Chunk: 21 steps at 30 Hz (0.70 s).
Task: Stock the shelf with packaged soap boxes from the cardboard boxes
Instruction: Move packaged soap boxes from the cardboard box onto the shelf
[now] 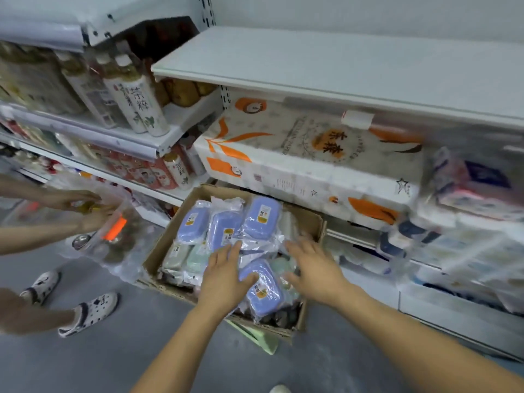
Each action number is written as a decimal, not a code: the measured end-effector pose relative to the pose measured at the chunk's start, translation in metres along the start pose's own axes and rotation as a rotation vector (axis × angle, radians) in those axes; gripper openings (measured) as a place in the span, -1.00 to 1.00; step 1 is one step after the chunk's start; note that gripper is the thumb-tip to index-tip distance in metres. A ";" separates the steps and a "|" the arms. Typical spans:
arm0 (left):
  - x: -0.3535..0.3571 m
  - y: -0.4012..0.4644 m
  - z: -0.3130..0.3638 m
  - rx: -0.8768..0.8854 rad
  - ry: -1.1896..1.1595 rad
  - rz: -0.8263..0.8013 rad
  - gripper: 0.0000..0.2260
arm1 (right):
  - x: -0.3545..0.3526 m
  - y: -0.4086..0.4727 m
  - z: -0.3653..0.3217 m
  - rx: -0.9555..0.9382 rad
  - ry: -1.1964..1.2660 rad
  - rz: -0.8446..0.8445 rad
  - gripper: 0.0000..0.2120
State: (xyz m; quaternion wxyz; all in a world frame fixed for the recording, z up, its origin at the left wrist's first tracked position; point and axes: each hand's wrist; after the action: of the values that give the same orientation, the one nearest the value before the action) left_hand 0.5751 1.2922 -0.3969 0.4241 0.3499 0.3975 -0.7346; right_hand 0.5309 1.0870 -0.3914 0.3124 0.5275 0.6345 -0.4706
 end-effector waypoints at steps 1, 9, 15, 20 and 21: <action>-0.007 -0.006 0.020 0.054 0.020 0.045 -0.30 | -0.020 -0.012 0.008 -0.004 -0.012 0.070 -0.38; -0.040 -0.045 0.231 0.520 0.097 0.441 -0.47 | -0.168 -0.146 0.126 -0.035 -0.123 0.618 -0.60; -0.013 -0.076 0.412 0.821 0.055 0.552 -0.52 | -0.253 -0.261 0.238 0.062 -0.199 0.876 -0.60; 0.029 -0.090 0.537 0.948 -0.056 0.476 -0.61 | -0.297 -0.344 0.338 0.247 -0.272 0.937 -0.60; 0.038 -0.091 0.559 0.968 -0.088 0.445 -0.63 | -0.305 -0.358 0.358 0.290 -0.272 0.942 -0.60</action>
State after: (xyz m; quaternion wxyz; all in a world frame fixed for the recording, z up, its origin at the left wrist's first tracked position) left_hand 0.3788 0.8161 -0.1571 0.3758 0.5503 -0.0887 -0.7403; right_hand 0.2262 0.6404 -0.1530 0.4941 0.7282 0.2094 -0.4264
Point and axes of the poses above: each hand's wrist, its own y-axis towards the middle knuckle, its own x-axis out of the palm, z = x × y, and after that the axes turned 1 degree about x, right-handed
